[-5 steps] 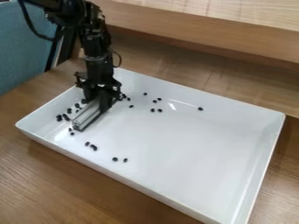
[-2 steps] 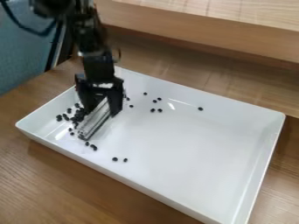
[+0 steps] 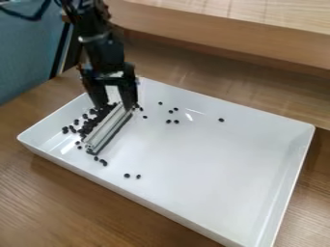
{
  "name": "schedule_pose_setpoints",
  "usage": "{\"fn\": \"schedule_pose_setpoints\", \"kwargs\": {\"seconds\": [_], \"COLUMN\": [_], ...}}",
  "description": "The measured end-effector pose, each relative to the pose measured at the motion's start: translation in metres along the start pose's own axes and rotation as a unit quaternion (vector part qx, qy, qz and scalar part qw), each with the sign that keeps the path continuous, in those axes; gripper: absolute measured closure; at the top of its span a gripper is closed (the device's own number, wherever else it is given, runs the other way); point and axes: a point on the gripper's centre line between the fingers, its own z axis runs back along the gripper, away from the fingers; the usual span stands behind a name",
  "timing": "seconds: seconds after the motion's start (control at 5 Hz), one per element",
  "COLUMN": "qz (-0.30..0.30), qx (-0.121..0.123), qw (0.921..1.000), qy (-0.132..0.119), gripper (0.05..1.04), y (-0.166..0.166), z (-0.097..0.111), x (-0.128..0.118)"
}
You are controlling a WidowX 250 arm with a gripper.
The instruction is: Sweep into pile
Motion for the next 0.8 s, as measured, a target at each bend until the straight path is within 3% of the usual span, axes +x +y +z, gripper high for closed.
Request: {"fn": "schedule_pose_setpoints", "kwargs": {"seconds": [0.4, 0.8], "qz": [-0.062, -0.124], "qx": [-0.033, -0.033], "qw": [0.9973, 0.9913], "qy": [0.019, 0.030], "gripper": [0.082, 0.082], "y": [-0.039, -0.079], "z": [0.003, -0.005], "x": [-0.002, -0.003]}}
